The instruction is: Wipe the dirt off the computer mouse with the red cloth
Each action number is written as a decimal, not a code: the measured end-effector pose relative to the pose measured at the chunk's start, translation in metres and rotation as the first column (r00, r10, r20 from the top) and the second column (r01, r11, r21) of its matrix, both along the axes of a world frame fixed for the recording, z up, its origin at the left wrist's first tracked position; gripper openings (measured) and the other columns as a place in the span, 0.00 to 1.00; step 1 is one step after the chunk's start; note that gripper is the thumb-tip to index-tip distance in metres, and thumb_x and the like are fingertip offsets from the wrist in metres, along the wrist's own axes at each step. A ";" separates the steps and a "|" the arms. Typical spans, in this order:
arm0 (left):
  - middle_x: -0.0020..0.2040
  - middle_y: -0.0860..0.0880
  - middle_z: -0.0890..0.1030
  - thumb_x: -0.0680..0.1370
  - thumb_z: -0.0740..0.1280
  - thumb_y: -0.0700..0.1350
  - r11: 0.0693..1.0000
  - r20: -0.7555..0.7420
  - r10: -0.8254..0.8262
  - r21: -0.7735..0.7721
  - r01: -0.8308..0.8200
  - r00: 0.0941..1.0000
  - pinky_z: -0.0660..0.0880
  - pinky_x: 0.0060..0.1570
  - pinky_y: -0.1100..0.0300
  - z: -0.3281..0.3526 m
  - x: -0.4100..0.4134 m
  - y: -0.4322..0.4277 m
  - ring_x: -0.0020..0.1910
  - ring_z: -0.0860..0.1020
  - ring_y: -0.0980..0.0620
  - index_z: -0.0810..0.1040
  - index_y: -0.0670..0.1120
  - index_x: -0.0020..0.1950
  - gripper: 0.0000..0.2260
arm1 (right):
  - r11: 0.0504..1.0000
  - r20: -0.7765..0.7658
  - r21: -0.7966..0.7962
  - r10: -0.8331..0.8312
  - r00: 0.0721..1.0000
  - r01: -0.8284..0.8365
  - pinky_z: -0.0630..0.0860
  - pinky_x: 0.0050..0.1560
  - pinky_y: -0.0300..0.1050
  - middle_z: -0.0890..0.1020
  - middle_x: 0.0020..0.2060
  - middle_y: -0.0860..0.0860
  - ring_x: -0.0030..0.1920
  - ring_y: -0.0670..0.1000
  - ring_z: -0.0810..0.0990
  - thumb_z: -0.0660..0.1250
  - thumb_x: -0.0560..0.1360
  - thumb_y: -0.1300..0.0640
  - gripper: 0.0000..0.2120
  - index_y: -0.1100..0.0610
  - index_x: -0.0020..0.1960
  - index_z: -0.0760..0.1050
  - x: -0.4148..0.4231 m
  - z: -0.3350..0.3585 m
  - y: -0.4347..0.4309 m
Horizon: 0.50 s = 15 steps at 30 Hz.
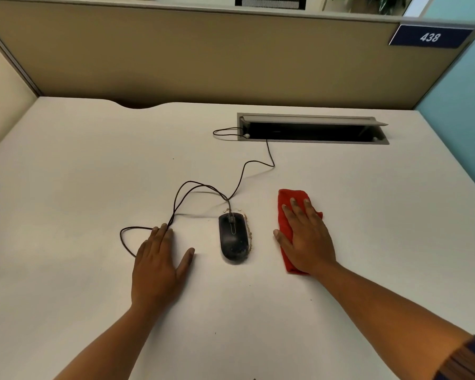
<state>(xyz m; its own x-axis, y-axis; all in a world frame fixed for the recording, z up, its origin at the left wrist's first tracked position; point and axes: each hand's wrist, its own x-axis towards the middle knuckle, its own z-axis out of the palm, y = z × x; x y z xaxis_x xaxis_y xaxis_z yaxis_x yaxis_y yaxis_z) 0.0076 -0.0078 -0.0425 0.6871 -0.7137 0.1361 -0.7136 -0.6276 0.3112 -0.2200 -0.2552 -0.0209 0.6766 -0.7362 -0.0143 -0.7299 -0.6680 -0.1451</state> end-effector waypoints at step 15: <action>0.77 0.47 0.63 0.78 0.54 0.64 0.997 -0.027 -0.046 -0.070 0.044 0.999 0.57 0.74 0.51 0.006 -0.001 0.000 0.78 0.57 0.49 0.65 0.43 0.76 0.33 | 0.998 -0.024 -0.060 -0.015 1.000 0.014 0.51 0.77 0.57 0.56 0.79 0.51 0.79 0.53 0.48 0.44 0.77 0.33 0.37 0.54 0.79 0.53 0.004 0.008 0.004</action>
<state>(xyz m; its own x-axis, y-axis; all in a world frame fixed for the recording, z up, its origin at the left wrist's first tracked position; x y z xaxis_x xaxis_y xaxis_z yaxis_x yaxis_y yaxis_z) 0.0068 -0.0074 -0.0366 0.6587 -0.7335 0.1675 -0.7309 -0.5711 0.3737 -0.2157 -0.2511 -0.0133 0.6659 -0.7459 0.0137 -0.7423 -0.6643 -0.0874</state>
